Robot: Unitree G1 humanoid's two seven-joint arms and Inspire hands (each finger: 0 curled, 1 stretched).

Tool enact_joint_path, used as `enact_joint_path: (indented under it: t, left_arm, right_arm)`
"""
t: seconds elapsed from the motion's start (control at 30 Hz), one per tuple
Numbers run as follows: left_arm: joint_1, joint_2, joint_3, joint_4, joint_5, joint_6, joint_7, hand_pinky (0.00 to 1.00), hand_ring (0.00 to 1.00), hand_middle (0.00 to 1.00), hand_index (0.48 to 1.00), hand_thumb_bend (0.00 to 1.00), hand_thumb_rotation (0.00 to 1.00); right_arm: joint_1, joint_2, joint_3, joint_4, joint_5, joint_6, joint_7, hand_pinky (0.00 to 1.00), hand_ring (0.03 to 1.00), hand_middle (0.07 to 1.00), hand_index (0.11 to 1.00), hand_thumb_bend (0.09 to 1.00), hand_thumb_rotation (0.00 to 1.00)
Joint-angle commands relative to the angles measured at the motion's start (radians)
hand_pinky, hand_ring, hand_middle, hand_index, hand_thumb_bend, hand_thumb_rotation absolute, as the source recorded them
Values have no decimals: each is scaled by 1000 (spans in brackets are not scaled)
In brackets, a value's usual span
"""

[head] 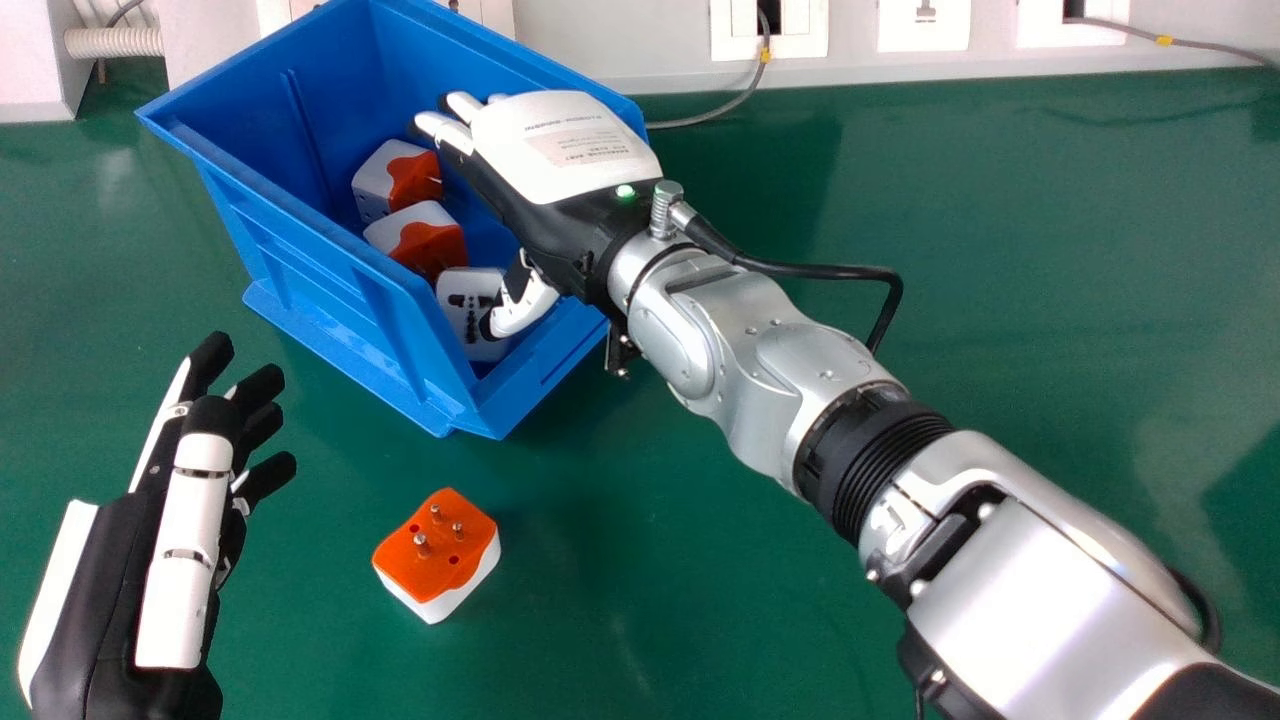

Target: Pick all objects and put in blue box

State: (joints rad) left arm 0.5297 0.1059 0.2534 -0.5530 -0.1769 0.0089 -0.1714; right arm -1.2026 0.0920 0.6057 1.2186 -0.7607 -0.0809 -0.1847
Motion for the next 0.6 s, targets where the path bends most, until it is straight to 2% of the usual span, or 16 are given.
enact_joint_path:
  t: [0.0,0.07,0.27,0.4,0.57]
  left_arm:
    - [-8,8,5,-4,-4,-18,-2,889,930,921,962,360,1000]
    - [-10,9,7,-2,-6,-21,-5,889,930,921,962,361,1000]
    - [-20,12,11,9,-5,-23,-7,888,930,921,961,361,1000]
    - [-19,12,9,2,3,-21,-4,886,930,921,961,359,1000]
    - [-22,11,7,8,11,-29,-3,884,929,921,960,359,1000]
  right_arm:
    - [-51,-7,4,-8,-8,5,-27,788,990,993,945,446,0]
    - [-49,-8,6,-10,-10,12,-30,839,995,997,952,457,0]
    - [-47,-9,-8,-13,7,18,-18,889,999,1000,957,465,0]
    - [-42,-13,-17,-21,20,17,-18,912,1000,1000,957,449,0]
    - [-33,-34,-28,-43,28,-1,-21,916,1000,1000,959,426,0]
